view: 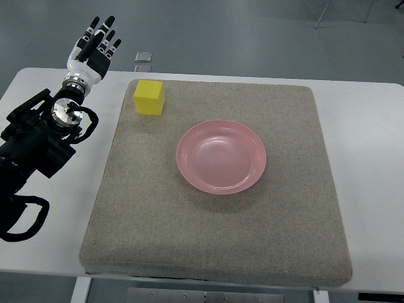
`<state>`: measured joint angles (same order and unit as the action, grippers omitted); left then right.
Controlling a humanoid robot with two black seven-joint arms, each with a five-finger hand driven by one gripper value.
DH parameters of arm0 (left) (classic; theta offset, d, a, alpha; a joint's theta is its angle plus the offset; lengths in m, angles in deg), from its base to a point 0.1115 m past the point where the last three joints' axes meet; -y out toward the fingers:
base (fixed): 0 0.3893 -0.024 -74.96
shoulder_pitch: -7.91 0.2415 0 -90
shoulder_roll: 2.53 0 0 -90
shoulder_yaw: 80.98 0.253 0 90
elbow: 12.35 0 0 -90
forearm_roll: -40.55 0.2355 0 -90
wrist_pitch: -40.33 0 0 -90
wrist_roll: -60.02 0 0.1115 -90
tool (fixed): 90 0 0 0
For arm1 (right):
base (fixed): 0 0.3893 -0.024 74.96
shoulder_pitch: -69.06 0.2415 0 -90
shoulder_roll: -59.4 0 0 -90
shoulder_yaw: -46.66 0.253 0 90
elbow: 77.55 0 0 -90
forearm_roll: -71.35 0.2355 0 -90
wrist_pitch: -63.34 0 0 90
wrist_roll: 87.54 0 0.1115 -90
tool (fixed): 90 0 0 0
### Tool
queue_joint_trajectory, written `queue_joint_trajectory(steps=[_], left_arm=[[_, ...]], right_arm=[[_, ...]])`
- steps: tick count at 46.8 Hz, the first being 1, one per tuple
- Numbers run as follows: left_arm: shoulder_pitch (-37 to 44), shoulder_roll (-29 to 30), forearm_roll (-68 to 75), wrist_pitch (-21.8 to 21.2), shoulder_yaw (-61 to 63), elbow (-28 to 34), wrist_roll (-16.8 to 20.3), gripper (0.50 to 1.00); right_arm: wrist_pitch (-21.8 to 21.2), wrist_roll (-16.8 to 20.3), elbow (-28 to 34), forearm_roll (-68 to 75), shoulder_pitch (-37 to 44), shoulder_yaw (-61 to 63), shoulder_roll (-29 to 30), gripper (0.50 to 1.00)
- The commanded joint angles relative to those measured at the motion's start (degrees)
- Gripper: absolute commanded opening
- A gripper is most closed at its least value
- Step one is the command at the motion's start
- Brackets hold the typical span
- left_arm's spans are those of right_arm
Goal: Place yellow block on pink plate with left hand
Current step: 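Raise the left hand and swing it toward the yellow cube, then lower the left hand with fingers open beside the yellow cube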
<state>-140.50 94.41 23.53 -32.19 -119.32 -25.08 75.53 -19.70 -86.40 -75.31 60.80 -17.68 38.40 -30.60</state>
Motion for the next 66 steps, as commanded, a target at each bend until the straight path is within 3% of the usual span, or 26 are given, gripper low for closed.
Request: queue_joint_trajectory(steps=[1, 27, 48, 66], left_arm=[[0.1, -0.1, 0.1, -0.1, 0.0, 0.0, 0.0, 0.996], [0.4, 0.3, 0.2, 0.0, 0.7, 0.0, -0.1, 0.996], [-5.7, 4.7, 0.7, 1.0, 22.4, -0.6, -0.5, 0.996], [-16.1, 16.7, 17.4, 1.0, 41.4, -17.2, -0.6, 0.996]], right_arm=[[0.1, 0.0, 0.0, 0.0, 0.0, 0.0, 0.0, 0.924], [0.1, 0.0, 0.0, 0.0, 0.0, 0.0, 0.0, 0.924], [0.1, 0.0, 0.0, 0.0, 0.0, 0.0, 0.0, 0.924], [0.1, 0.0, 0.0, 0.0, 0.0, 0.0, 0.0, 0.924]])
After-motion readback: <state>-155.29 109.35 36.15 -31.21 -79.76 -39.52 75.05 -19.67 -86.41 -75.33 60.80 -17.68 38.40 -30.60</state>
